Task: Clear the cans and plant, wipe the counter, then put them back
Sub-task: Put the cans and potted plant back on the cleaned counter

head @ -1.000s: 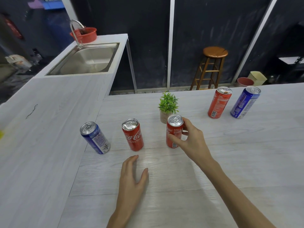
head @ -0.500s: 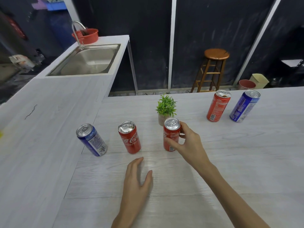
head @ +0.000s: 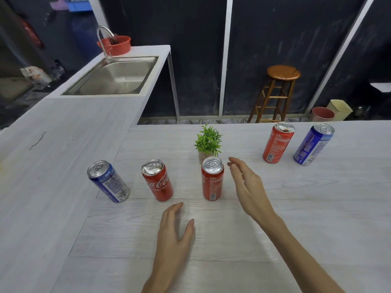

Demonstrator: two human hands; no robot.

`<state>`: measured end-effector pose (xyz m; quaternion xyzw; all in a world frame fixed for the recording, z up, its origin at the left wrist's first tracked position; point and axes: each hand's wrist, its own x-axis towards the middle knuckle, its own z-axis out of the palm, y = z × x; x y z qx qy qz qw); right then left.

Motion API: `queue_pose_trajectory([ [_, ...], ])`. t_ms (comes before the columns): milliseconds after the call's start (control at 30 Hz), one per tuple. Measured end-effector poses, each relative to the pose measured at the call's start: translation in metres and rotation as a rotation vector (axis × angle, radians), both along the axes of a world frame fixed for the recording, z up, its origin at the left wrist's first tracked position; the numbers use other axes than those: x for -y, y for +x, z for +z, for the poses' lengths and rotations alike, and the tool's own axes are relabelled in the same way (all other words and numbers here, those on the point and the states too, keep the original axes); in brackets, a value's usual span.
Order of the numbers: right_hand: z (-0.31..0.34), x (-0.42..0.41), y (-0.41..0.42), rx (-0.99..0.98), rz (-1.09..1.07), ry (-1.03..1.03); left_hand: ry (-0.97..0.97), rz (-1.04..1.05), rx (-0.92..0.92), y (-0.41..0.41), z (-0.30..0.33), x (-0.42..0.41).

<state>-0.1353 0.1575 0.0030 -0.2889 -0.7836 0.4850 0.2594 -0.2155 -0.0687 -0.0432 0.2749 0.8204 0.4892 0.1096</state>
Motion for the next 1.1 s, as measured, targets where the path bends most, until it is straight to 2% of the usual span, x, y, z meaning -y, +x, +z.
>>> queue_pose_trajectory([
  [267, -0.013, -0.043, -0.022, 0.122, 0.063, 0.129, -0.021, 0.068, 0.001, 0.008, 0.002, -0.015],
  [600, -0.02, -0.072, -0.06, 0.199, 0.245, 0.155, -0.026, 0.178, 0.027, 0.021, 0.004, -0.027],
  [1100, -0.035, -0.099, -0.093, 0.092, 0.438, 0.076, -0.04, 0.296, 0.071, 0.042, 0.008, -0.047],
])
